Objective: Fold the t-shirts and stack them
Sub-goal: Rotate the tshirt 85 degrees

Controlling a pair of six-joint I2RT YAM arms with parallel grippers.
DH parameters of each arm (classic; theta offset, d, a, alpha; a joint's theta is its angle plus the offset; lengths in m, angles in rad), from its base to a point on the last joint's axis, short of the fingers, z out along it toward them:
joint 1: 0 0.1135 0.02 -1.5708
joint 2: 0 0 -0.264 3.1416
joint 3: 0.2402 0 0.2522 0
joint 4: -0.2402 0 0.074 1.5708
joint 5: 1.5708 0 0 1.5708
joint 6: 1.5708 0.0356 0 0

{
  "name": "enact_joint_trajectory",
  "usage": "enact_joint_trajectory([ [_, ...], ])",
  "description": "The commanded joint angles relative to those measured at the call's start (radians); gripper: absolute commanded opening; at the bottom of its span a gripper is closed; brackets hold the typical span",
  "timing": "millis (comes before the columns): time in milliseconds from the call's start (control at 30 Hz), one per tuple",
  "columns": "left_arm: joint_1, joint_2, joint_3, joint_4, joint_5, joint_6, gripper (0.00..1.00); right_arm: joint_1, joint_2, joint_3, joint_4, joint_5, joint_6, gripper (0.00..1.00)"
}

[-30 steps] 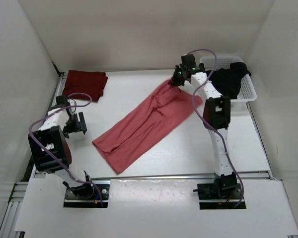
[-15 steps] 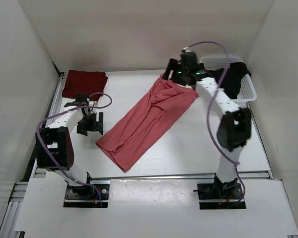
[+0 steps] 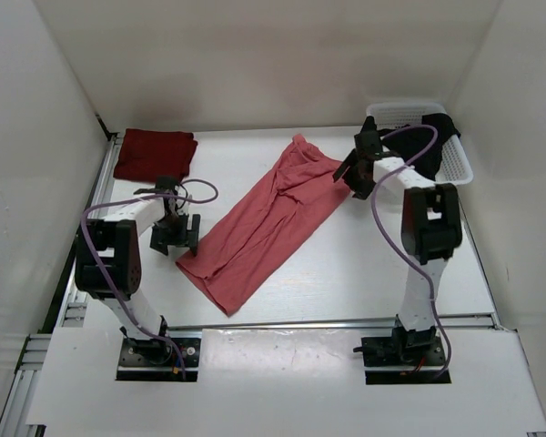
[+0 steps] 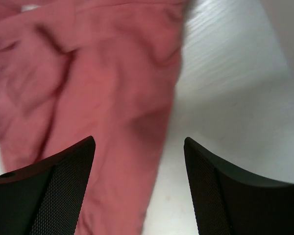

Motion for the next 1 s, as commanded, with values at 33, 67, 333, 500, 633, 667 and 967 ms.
enact_joint_trajectory([
  [33,-0.011,0.008,0.008,0.019,-0.010,0.000,0.94,-0.009,0.132,0.170,-0.068,0.109,0.126,0.77],
  [67,-0.011,0.008,0.008,0.019,-0.010,0.000,0.94,-0.009,0.159,0.193,-0.082,0.109,0.137,0.75],
  [333,-0.020,-0.081,-0.071,0.019,-0.023,0.000,0.96,-0.018,0.393,0.489,-0.214,0.015,0.128,0.42],
  [500,-0.020,-0.110,-0.125,0.019,-0.015,0.000,0.96,0.007,0.533,0.695,-0.106,-0.137,0.031,0.09],
  [633,-0.045,-0.121,-0.145,0.019,0.017,0.000,0.96,0.048,0.639,0.921,0.135,-0.289,-0.006,0.21],
  [667,-0.054,-0.130,-0.157,0.019,0.026,0.000,0.96,0.063,0.665,0.943,0.213,-0.306,0.003,0.37],
  [967,-0.077,-0.226,-0.234,0.019,0.036,0.000,0.97,0.105,0.227,0.404,0.225,-0.207,-0.116,0.94],
])
